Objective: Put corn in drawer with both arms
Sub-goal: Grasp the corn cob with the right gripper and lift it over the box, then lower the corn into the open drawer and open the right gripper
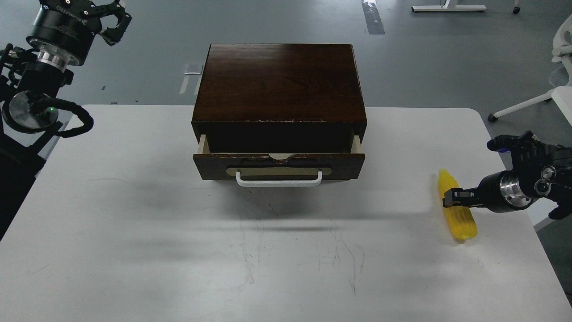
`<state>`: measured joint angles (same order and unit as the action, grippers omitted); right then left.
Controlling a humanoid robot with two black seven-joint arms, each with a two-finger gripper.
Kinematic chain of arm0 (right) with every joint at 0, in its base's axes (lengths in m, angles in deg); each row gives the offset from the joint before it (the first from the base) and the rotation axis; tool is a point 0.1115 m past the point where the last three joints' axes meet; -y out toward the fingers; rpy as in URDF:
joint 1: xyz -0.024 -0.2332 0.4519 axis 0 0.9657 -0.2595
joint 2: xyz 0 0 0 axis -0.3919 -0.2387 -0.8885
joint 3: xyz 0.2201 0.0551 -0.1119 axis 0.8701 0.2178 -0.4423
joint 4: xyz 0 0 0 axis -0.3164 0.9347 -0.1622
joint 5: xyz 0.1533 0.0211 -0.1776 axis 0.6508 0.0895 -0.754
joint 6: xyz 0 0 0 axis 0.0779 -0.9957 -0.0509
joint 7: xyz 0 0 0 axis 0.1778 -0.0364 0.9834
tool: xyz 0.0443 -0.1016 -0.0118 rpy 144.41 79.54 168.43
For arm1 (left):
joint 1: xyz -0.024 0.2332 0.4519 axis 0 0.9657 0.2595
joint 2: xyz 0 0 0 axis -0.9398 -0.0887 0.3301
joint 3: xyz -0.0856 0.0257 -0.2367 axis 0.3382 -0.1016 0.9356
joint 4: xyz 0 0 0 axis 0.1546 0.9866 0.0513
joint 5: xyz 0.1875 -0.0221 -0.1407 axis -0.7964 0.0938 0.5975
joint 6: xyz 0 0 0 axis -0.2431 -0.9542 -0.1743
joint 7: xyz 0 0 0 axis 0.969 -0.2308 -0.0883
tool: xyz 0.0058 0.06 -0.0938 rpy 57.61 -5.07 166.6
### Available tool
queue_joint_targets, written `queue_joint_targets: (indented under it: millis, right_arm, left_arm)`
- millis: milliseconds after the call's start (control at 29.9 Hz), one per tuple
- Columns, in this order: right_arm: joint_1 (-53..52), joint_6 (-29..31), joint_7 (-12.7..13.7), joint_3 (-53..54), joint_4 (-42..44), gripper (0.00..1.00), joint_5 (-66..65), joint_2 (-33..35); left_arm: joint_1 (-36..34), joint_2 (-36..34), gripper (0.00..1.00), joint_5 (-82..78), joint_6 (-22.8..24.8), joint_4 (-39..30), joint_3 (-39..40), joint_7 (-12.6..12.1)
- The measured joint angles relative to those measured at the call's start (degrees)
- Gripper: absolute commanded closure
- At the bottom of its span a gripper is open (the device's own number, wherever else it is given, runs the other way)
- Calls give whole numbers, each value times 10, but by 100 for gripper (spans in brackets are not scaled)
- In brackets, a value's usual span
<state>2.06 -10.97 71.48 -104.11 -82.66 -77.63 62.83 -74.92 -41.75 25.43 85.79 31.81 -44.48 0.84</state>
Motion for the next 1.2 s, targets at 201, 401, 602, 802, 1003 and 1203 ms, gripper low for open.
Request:
queue_joint_targets:
  millis: [201, 401, 602, 802, 1003, 1203]
  right_arm:
    - [-43, 0, 1, 9, -15, 100, 2, 0]
    - [-167, 0, 0, 12, -69, 100, -2, -2]
    - [-305, 0, -1, 10, -110, 100, -61, -75]
    - [-397, 0, -5, 9, -126, 100, -129, -186]
    - [-448, 0, -23, 4, -185, 100, -230, -246]
    - [-473, 0, -102, -21, -250, 100, -379, -254]
  left_arm:
    - [0, 0, 2, -1, 0, 0, -1, 0]
    - [-3, 3, 2, -4, 0, -1, -5, 0]
    - [-4, 3, 2, -6, 0, -2, -6, -1]
    - [-4, -6, 2, -6, 0, -8, -6, 0]
    - [-2, -35, 2, -6, 0, -8, -6, 0]
    - [0, -50, 2, -6, 0, -8, -6, 1]
